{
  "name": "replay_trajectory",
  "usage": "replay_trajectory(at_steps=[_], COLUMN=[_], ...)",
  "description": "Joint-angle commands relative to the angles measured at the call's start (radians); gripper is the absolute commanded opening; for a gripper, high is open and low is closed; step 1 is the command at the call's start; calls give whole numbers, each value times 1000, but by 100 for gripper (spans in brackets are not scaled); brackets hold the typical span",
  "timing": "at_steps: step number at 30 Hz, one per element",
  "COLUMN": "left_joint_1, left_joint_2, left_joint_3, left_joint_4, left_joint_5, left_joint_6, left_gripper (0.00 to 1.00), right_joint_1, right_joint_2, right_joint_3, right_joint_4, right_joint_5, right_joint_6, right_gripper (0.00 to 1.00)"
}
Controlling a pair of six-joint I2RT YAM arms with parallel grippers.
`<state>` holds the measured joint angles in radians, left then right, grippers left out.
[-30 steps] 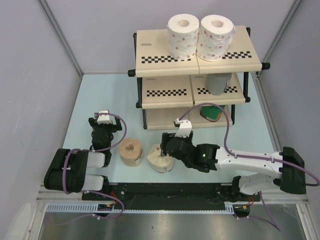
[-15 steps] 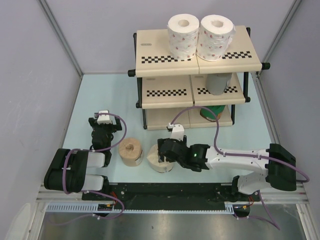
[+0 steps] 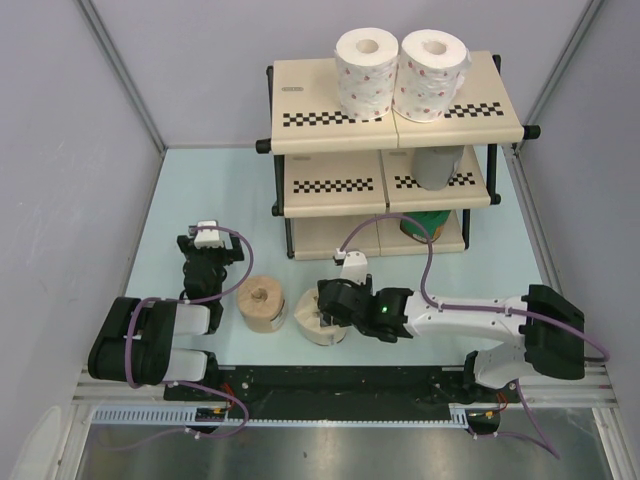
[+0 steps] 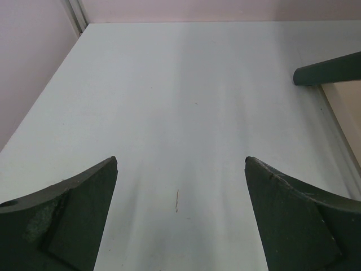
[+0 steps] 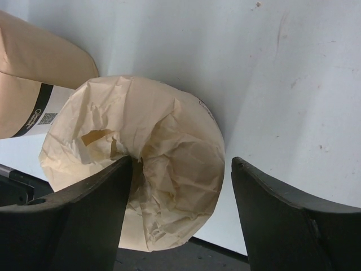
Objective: Place and organize the paper towels onto the shelf
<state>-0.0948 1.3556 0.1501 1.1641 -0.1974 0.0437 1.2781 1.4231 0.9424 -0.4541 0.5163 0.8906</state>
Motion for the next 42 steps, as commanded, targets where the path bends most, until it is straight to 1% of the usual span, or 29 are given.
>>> replay_trajectory(at_steps=[1,7,12,21,26,29,31,34,35,37,38,42], left_joint_1=[4,4,6,4,6,4,4,4,4,4,4,4], left_joint_2=[-13,-15,-13,-15,-15,-15,-15,-13,-15,-15,-13,-13], left_joint_3=[12,12,12,12,12,12,12,12,12,12,12,12], left_joint_4=[39,39,39,39,37,37,39,39,39,39,37,39], left_joint_5=[21,21,21,21,21,21,21,21,21,21,21,21], left_joint_6=[-7,-5,-7,-7,-7,-7,-5,-7,-7,-7,-5,-7], left_gripper=[100,100,100,100,100,100,100,100,100,100,100,100], right_joint_1=[-8,-3,18,69,70,47,6,-23,-22,-22,-22,-3], right_joint_2=[30,53,30,-72,-177,-243,-266,-279,-276,-276,-276,-279], right_joint_3=[-1,-1,-1,-2,-22,-34,-45,-48,-50,-54,-57,-80], right_joint_4=[-5,-9,-27,-90,-109,-94,-69,-66,-66,-63,-54,70], right_joint_5=[-5,4,71,246,333,347,299,260,260,246,235,136], right_joint_6=[14,30,60,114,116,93,68,45,39,34,10,-90], right_gripper=[74,65,59,59,58,56,56,61,66,70,74,77])
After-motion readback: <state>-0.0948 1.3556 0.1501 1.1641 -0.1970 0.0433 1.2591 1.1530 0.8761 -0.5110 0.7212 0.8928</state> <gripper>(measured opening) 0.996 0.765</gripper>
